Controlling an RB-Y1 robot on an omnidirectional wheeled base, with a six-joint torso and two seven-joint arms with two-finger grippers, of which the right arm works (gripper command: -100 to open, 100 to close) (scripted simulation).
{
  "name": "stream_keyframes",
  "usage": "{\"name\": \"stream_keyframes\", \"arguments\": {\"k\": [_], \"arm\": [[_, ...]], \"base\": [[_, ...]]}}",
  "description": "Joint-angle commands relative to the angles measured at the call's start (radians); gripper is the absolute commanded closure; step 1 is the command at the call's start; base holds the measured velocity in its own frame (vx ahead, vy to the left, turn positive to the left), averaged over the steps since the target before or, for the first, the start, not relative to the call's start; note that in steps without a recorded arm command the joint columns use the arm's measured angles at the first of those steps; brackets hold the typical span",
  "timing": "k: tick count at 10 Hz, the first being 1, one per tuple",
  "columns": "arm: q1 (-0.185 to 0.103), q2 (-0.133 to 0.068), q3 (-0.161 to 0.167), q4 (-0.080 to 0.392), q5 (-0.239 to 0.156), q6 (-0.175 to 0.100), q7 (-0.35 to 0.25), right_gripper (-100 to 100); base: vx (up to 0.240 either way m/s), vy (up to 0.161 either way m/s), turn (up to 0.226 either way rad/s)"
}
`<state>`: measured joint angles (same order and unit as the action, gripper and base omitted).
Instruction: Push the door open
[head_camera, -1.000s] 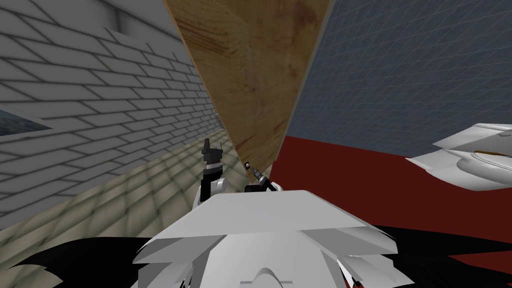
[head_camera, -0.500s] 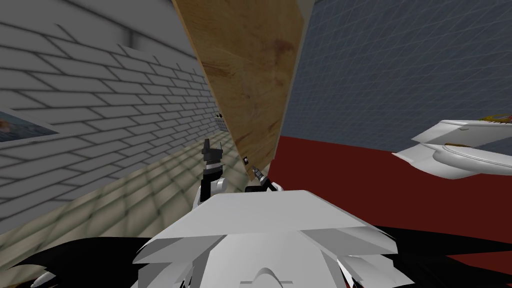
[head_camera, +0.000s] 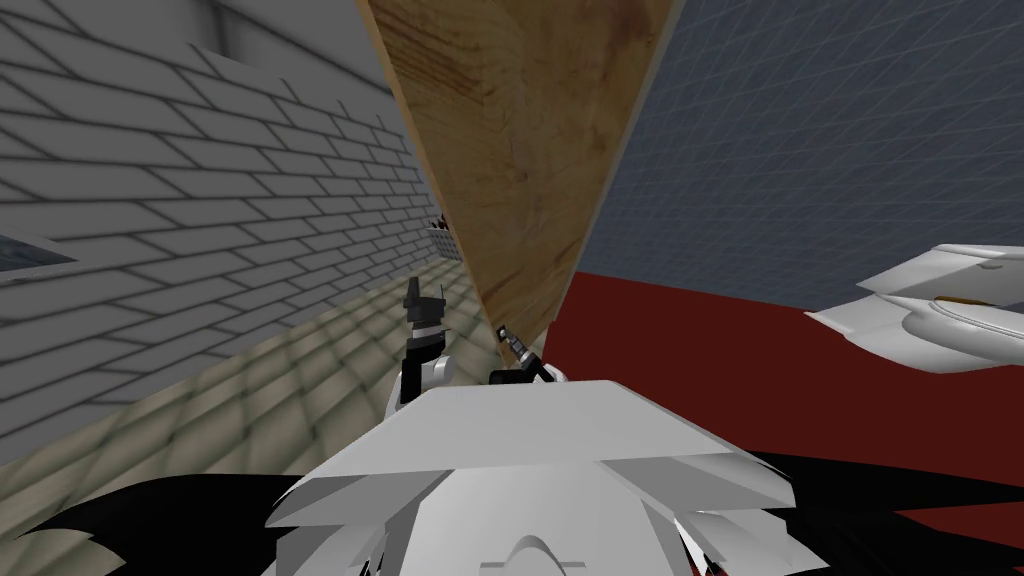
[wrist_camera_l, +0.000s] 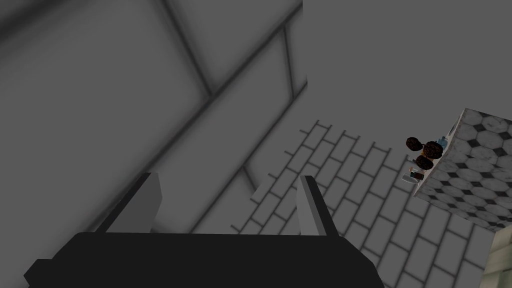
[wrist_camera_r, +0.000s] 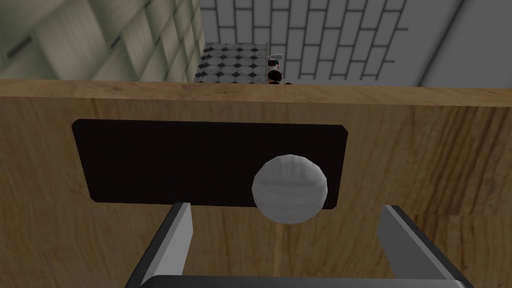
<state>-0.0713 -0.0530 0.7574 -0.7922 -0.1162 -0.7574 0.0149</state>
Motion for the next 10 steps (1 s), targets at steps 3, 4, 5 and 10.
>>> {"name": "stream_keyframes", "arguments": {"k": [3,4,5,10], "arm": [[-0.001,0.007,-0.003,0.004,0.000,-0.002,0.001,100],[-0.001,0.007,-0.003,0.004,0.000,-0.002,0.001,100],[-0.001,0.007,-0.003,0.004,0.000,-0.002,0.001,100],[-0.004,-0.004,-0.029,0.011,-0.004,-0.002,0.006,100]], "base": [[0.085,0.057,0.006],[-0.031,-0.020,0.012],[-0.020,-0.016,0.001],[0.019,0.047,-0.016]]}}
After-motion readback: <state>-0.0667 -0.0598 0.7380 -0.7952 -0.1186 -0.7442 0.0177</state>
